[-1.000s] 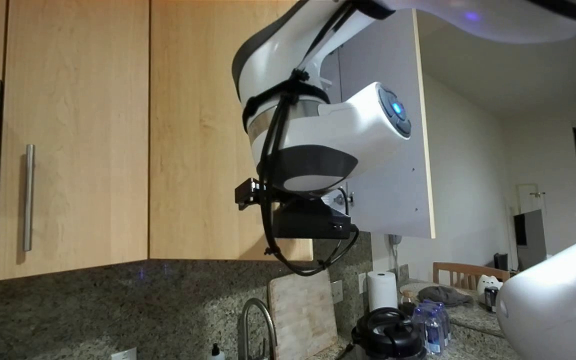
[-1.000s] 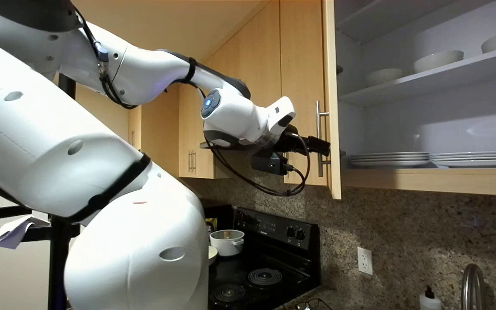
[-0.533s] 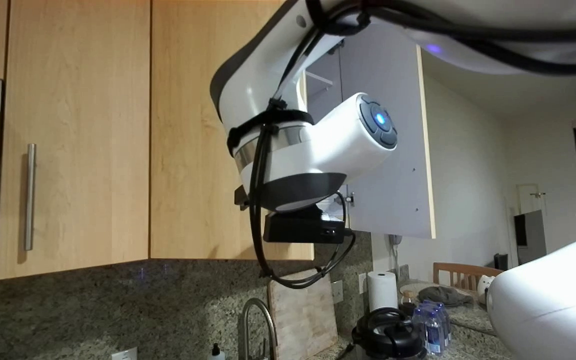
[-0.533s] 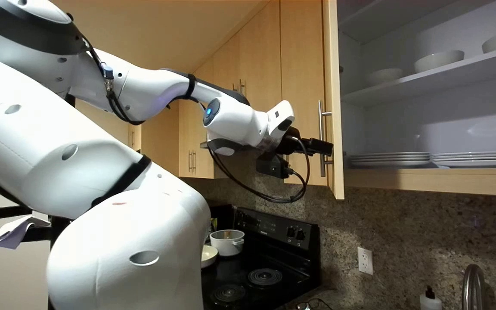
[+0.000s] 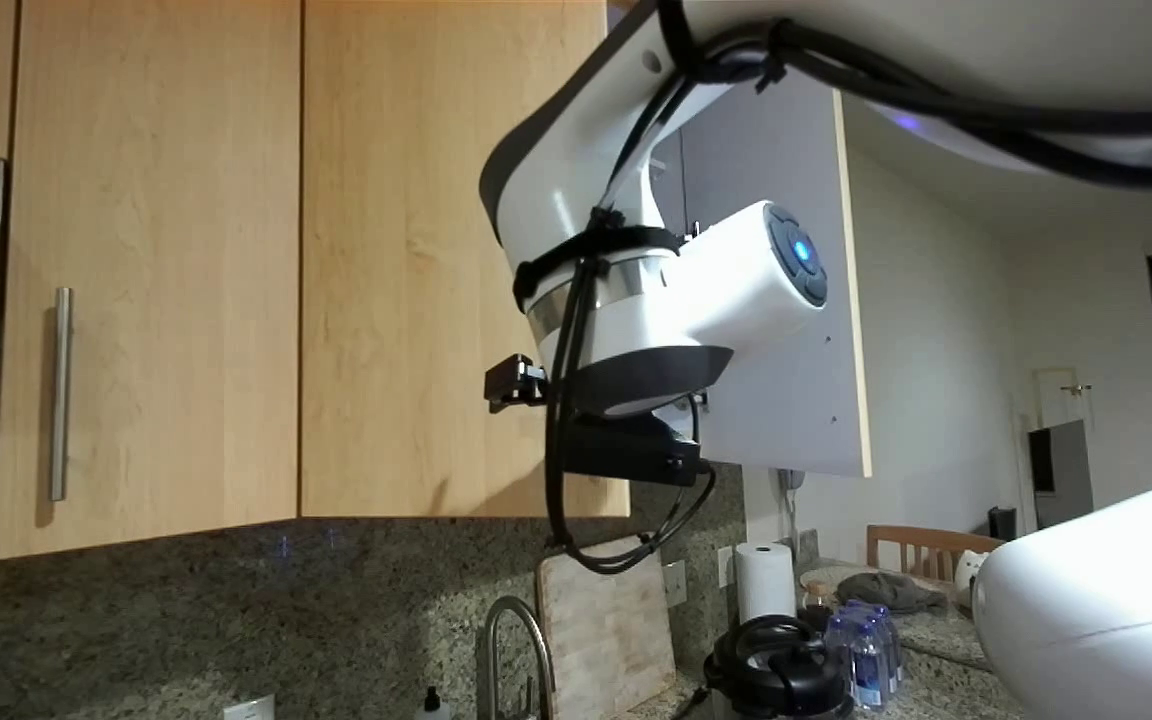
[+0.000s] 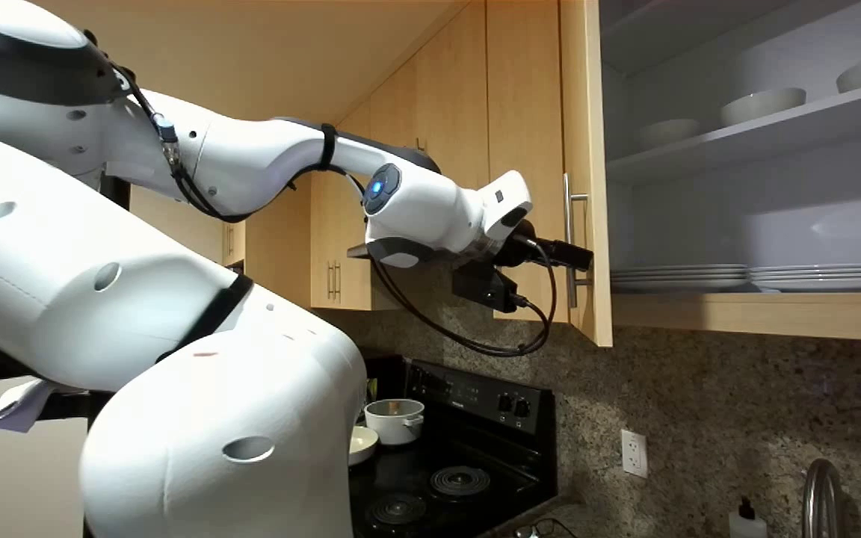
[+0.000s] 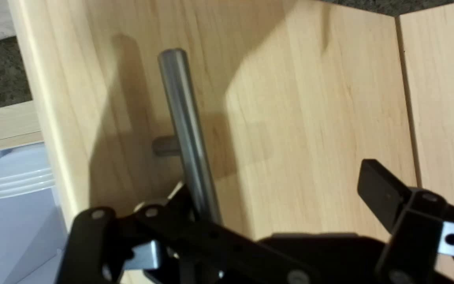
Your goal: Open the cabinet door
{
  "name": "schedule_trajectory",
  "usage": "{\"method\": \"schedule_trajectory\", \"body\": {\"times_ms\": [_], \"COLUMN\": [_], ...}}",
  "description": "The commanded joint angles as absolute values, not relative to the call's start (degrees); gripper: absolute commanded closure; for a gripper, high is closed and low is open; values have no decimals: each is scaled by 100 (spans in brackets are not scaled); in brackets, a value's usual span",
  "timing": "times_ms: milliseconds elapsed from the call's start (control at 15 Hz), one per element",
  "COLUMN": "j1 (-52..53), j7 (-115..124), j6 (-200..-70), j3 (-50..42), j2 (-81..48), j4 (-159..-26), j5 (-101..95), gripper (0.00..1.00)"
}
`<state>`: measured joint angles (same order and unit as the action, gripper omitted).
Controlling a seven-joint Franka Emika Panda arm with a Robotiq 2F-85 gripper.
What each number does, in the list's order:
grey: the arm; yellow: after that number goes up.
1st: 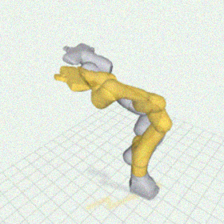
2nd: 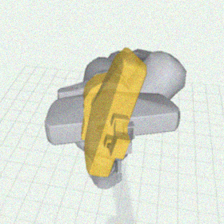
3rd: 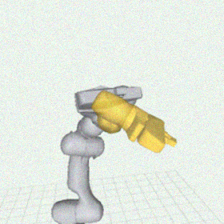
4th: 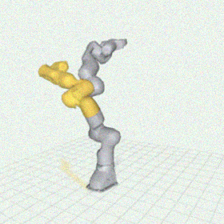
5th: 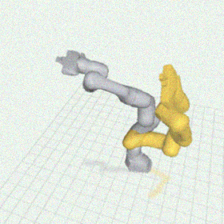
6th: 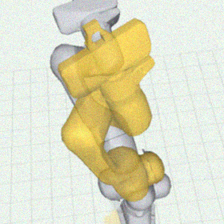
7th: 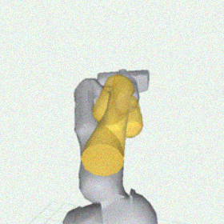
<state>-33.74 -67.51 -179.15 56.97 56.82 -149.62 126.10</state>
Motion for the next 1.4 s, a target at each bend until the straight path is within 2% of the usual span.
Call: {"method": "schedule_trajectory", "body": {"times_ms": [0,533,800,933,1333], "j1": [-3142,-2763,-2438,-2166,-2117], "j7": [-6838,-6961,-6698,-6636,-5460], "j6": [-16899,-15686,-14974,-14966,-14058], "j3": [5404,4156,3324,2835,1960], "j2": [5702,5654,5715,5299,5171], "j4": [-15368,-15885,-16186,-15933,-15889], "j5": [12821,12024,11091,10514,8482], "gripper": [0,0,0,0,0]}}
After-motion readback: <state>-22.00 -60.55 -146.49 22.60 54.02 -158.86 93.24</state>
